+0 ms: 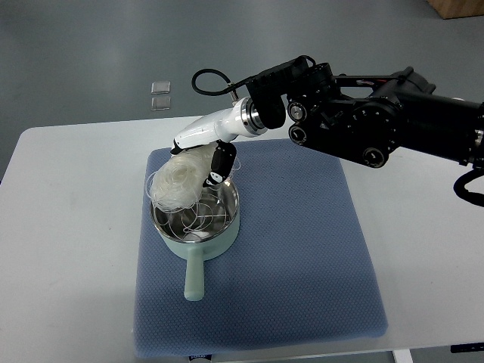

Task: Put vermicelli into pot with right hand

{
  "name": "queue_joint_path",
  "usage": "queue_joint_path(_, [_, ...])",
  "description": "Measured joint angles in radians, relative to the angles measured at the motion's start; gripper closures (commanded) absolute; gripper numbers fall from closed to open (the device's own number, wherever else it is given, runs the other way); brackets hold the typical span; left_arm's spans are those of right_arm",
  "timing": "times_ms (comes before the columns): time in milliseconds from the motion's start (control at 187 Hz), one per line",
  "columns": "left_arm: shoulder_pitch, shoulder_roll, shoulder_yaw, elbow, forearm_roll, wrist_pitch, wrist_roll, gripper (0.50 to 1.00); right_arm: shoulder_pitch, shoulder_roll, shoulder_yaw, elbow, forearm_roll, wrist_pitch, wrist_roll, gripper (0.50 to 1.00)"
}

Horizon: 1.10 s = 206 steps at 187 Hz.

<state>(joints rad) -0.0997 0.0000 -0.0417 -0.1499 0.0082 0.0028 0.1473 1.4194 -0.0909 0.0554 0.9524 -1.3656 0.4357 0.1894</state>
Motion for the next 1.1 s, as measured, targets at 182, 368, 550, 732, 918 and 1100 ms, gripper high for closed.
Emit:
queue_joint_path(182, [0.0,0.0,0.0,0.0,0.0,0.0,0.0,0.5,0.001,-0.001,0.0,0.001,0.007,0.001,0.002,0.675])
queue_joint_path(368, [0.0,0.0,0.0,0.001,0.0,0.0,0.0,0.5,0.003,-0.005,-0.002,0.002,0.011,0.001,0.002,0.671])
queue_joint_path(550, [0.001,0.0,0.0,0.001,0.0,0.0,0.0,0.5,0.004,-0.017,0.0,0.0,0.014,0.001,0.003,0.671])
queue_joint_path(732, [0.002,0.0,0.0,0.001,0.0,0.0,0.0,0.5,-0.002,-0.055,0.026,-0.008,0.024,-0.01,0.004,0.671])
queue_joint_path(918, [0.002,0.0,0.0,0.001,0.0,0.0,0.0,0.5,-0.077,-0.115,0.131,-0.045,0.144,-0.079,0.001,0.671])
queue_joint_path(1100, [0.002,0.0,0.002,0.001,0.001,0.002,0.0,0.5,-0.193,-0.169,0.262,-0.088,0.335,-0.209,-0.003,0.673])
